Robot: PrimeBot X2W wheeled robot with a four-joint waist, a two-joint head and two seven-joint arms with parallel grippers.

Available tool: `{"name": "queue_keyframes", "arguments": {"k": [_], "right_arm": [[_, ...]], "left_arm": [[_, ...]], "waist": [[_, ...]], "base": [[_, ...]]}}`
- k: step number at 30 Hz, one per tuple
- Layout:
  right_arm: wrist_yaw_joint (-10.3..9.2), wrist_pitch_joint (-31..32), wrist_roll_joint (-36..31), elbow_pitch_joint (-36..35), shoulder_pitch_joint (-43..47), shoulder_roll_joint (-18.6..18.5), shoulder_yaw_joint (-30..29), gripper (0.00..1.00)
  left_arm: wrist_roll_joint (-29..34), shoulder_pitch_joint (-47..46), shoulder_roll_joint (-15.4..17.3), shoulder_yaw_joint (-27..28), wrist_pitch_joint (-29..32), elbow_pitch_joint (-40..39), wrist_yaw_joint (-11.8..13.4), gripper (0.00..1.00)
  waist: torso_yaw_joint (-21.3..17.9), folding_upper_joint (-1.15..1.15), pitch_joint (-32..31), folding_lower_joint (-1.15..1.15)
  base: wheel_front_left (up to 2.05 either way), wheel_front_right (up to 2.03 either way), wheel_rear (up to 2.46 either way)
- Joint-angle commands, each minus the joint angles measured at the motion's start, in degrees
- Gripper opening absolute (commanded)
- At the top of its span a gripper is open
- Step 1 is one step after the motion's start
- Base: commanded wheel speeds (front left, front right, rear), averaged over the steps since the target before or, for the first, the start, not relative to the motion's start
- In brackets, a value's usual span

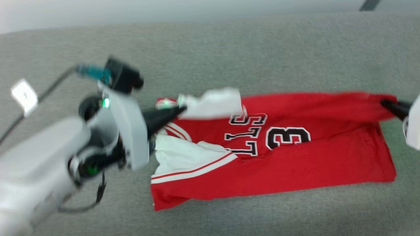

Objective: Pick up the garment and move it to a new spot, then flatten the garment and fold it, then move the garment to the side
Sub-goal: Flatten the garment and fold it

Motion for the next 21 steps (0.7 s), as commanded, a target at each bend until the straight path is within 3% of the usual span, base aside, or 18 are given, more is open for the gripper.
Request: {"name": "queue_keyframes", "arguments": {"k": [1, 7, 10, 16, 21], "right_arm": [[-0.09, -0.7, 1.1, -0.8, 2.8, -1.2, -0.9, 0.0], [-0.09, -3.1, 3.4, -2.7, 10.7, -3.7, -3.5, 0.0], [-0.09, -4.4, 4.1, -2.8, 14.1, -4.3, -4.9, 0.0], [-0.09, -7.3, 1.8, -0.6, 17.5, -2.0, -6.9, 0.0], [-0.09, -8.3, 0.1, 0.6, 17.8, 0.3, -7.4, 0.0]], "left_arm": [[-0.4, 3.1, 1.7, -0.4, -1.9, -2.3, -0.1, 0.0], [-1.0, 11.2, 5.8, -1.4, -6.9, -8.3, 1.0, 0.0], [-1.5, 14.4, 6.0, -2.1, -8.4, -9.9, 1.7, 0.0], [-0.2, 17.7, 2.9, -2.7, -11.4, -5.7, 2.8, 0.0], [-1.1, 18.2, -0.2, -2.7, -12.3, -1.2, 2.0, 0.0]], "waist": [[3.0, 0.0, -2.8, 0.0], [4.0, 0.0, -2.9, 0.0], [4.5, 0.0, -2.4, 0.0], [4.8, 0.0, -0.5, 0.0], [4.6, 0.0, 1.0, 0.0]], "base": [[0.0, 0.0, 0.0], [0.0, 0.0, 0.0], [0.0, 0.0, 0.0], [0.0, 0.0, 0.0], [0.0, 0.0, 0.0]]}}
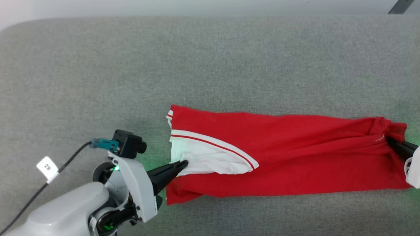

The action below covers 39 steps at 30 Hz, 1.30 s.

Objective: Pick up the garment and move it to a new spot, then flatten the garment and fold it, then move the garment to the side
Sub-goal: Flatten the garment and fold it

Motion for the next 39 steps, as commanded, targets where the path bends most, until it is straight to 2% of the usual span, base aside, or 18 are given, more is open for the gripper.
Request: {"name": "queue_keyframes", "arguments": {"k": [1, 6, 7, 8, 9, 10, 14, 20, 24, 27, 32, 39], "right_arm": [[-0.09, 0.1, -0.7, 0.5, 0.6, 1.3, 0.2, 0.0], [-0.1, -0.3, -1.7, 1.3, 0.7, 2.7, -0.1, 0.0], [-0.1, -0.9, -1.8, 0.8, 0.6, 2.7, -0.4, 0.12], [-0.09, -1.6, -1.4, 0.2, 0.6, 2.7, -0.8, 0.38], [-0.09, -2.1, -0.9, -0.4, 0.7, 2.6, -1.3, 0.67], [-0.08, -2.6, -0.7, -1.1, 0.8, 2.2, -1.6, 1.0], [-0.09, -3.6, 0.7, -3.7, 2.5, -0.1, -2.9, 1.0], [-0.09, -4.2, 3.2, -4.8, 7.4, -3.3, -5.0, 1.0], [-0.09, -4.1, 5.7, -4.8, 11.4, -5.0, -6.7, 1.0], [-0.09, -4.1, 8.0, -4.1, 14.4, -6.3, -8.5, 1.0], [-0.09, -3.6, 10.9, -2.8, 18.4, -7.2, -10.5, 1.0], [-0.09, -1.4, 13.5, -1.2, 21.1, -7.3, -13.2, 1.0]], "left_arm": [[0.1, 0.4, -0.5, 0.0, 0.1, 1.4, -0.3, 0.0], [1.2, 0.1, -3.1, -0.4, -0.4, 6.7, -1.4, 0.0], [1.6, -0.1, -3.4, -0.3, -1.1, 7.5, -1.4, 0.25], [1.6, -0.1, -3.6, 0.0, -1.8, 8.1, -1.4, 0.5], [1.7, 0.0, -3.8, 0.1, -2.5, 8.4, -1.6, 0.92], [1.5, 0.3, -4.0, 0.4, -3.2, 8.4, -1.7, 1.0], [2.0, 2.0, -4.0, 1.1, -6.9, 7.2, -1.9, 1.0], [3.2, 6.1, -5.1, 3.5, -12.9, 6.1, 1.1, 1.0], [4.7, 10.5, -6.3, 7.0, -14.0, 6.5, 1.8, 1.0], [7.9, 14.5, -8.3, 13.6, -14.2, 7.2, 2.5, 1.0], [15.9, 22.1, -13.2, 25.3, -14.1, 8.3, 2.1, 1.0], [31.5, 30.2, -19.5, 40.8, -14.1, 8.8, 2.4, 1.0]], "waist": [[-0.3, 0.0, 1.0, 0.0], [-0.8, 0.0, 1.6, 0.0], [-0.8, 0.0, 1.4, 0.0], [-0.8, 0.0, 1.2, 0.0], [-0.7, 0.0, 0.8, 0.0], [-0.7, 0.0, 0.3, 0.0], [0.4, 0.0, -2.1, 0.0], [4.0, 0.0, -5.5, 0.0], [6.8, 0.0, -7.1, 0.0], [9.0, 0.0, -7.9, 0.0], [11.6, 0.0, -9.1, 0.0], [12.6, 0.0, -9.4, 0.0]], "base": [[0.0, 0.0, 0.0], [0.0, 0.0, 0.0], [0.0, 0.0, 0.0], [0.0, 0.0, 0.0], [0.0, 0.0, 0.0], [0.0, 0.0, 0.0], [0.0, 0.0, 0.0], [0.0, 0.0, 0.0], [0.0, 0.0, 0.0], [0.0, 0.0, 0.0], [0.0, 0.0, 0.0], [0.0, 0.0, 0.0]]}}
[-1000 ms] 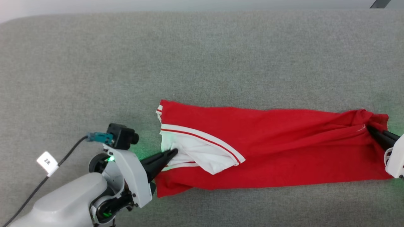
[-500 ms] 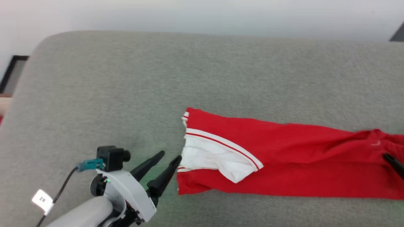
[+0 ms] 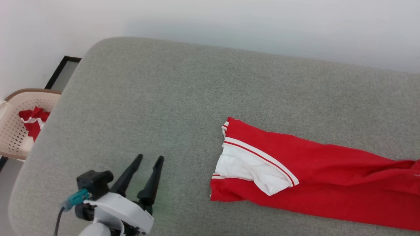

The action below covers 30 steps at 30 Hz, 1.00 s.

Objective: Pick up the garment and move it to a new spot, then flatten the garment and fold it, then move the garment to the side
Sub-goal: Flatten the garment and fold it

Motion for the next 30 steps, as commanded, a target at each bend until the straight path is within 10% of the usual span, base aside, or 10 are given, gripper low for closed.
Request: {"name": "queue_keyframes", "arguments": {"k": [1, 14, 24, 25, 26, 30], "right_arm": [[-0.09, 0.5, 0.6, 0.9, 0.9, 0.1, -0.8, 1.0], [-0.09, 5.3, -0.6, 6.5, -1.5, 2.8, -3.5, 1.0], [-0.08, 9.8, -6.0, 12.7, -6.4, 12.4, -1.7, 1.0], [-0.08, 10.1, -6.3, 13.5, -6.8, 13.6, -1.7, 0.43], [-0.08, 10.5, -6.9, 13.9, -7.1, 14.6, -1.6, 0.13], [-0.01, 9.5, -8.2, 14.4, -8.5, 17.0, -2.1, 0.0]], "left_arm": [[3.7, 1.6, -1.3, 3.0, 0.0, -0.2, -0.1, 1.0], [34.7, 7.7, -9.0, 19.7, 0.0, -5.6, 2.1, 1.0], [41.9, 7.8, -14.7, 25.2, 0.0, -6.2, -1.2, 1.0], [42.4, 7.7, -15.1, 25.5, 0.0, -6.0, -1.4, 1.0], [43.0, 7.6, -15.3, 25.7, 0.0, -5.9, -1.8, 1.0], [44.0, 7.6, -16.3, 27.3, 0.0, -6.1, -2.8, 1.0]], "waist": [[0.3, 0.0, -0.4, 0.0], [-1.2, 0.0, -0.1, 0.0], [-1.0, 0.0, 2.2, 0.0], [-0.9, 0.0, 2.4, 0.0], [-0.8, 0.0, 2.7, 0.0], [-1.2, 0.0, 3.3, 0.0]], "base": [[0.0, 0.0, 0.0], [0.0, 0.0, 0.0], [0.0, 0.0, 0.0], [0.0, 0.0, 0.0], [0.0, 0.0, 0.0], [0.0, 0.0, 0.0]]}}
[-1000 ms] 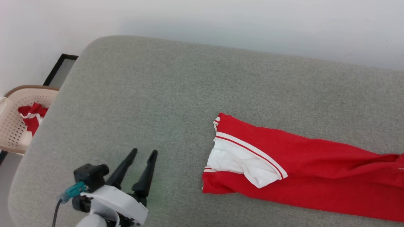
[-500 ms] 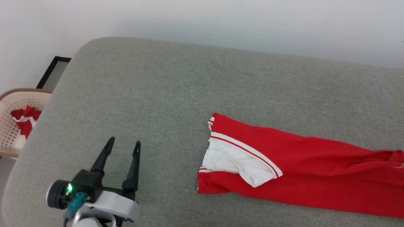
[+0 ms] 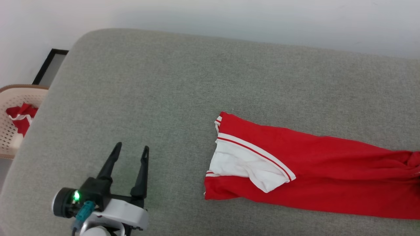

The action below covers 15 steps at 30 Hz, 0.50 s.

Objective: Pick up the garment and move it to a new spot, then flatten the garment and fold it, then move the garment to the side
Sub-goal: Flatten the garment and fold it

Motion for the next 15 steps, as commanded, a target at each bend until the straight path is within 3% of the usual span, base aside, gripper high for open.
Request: {"name": "queue_keyframes", "arguments": {"k": [1, 6, 15], "right_arm": [[0.07, 0.3, -0.8, 0.1, 0.9, 5.5, 1.7, 0.0], [0.0, -1.6, -1.1, 0.4, -1.0, 3.6, -1.5, 0.0], [0.0, -5.0, -2.2, 2.5, -2.9, -4.1, -8.0, 0.0]], "left_arm": [[0.7, 0.0, -0.3, 0.9, 0.0, -0.1, -0.5, 1.0], [1.4, 1.3, -0.6, 3.3, 0.0, -0.6, -1.1, 1.0], [2.6, 2.2, -1.4, 6.3, 0.0, -1.5, -1.7, 1.0]], "waist": [[-0.5, 0.0, 0.4, 0.0], [-2.7, 0.0, 0.4, 0.0], [-6.8, 0.0, 1.3, 0.0]], "base": [[0.0, 0.0, 0.0], [0.0, 0.0, 0.0], [0.0, 0.0, 0.0]]}}
